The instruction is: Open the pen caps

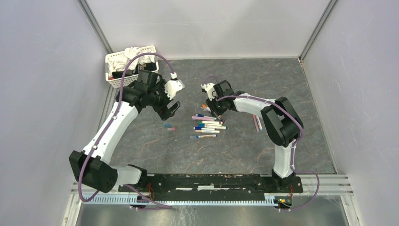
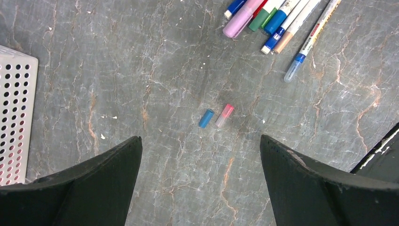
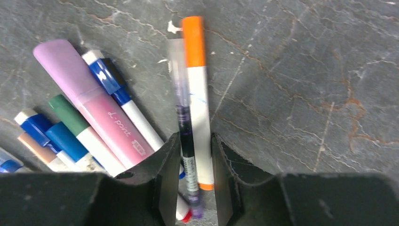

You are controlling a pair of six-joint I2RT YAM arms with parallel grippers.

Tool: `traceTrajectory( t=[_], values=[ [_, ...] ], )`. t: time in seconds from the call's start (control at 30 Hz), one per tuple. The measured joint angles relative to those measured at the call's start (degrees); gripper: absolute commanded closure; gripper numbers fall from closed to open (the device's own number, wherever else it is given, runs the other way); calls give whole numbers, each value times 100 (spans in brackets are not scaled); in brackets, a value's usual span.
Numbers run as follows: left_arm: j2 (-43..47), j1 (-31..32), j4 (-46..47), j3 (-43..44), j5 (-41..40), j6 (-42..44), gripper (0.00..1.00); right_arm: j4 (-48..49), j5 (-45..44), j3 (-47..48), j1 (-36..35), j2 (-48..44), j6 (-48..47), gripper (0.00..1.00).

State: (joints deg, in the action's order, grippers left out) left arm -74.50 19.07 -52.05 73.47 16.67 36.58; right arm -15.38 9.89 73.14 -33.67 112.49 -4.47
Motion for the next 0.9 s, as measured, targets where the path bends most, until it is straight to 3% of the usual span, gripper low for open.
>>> traceTrajectory(
  t=[0.13, 0.4, 0.9],
  values=[
    [-15, 0, -20, 11, 17, 0, 0, 22, -291, -20, 7, 0, -11, 74],
    [-70, 0, -160, 13, 133, 4, 0, 153, -437, -42, 111, -76, -13, 99],
    [9, 0, -367, -87, 1056, 507, 0, 57, 538, -229, 179, -1233, 81, 100]
  ],
)
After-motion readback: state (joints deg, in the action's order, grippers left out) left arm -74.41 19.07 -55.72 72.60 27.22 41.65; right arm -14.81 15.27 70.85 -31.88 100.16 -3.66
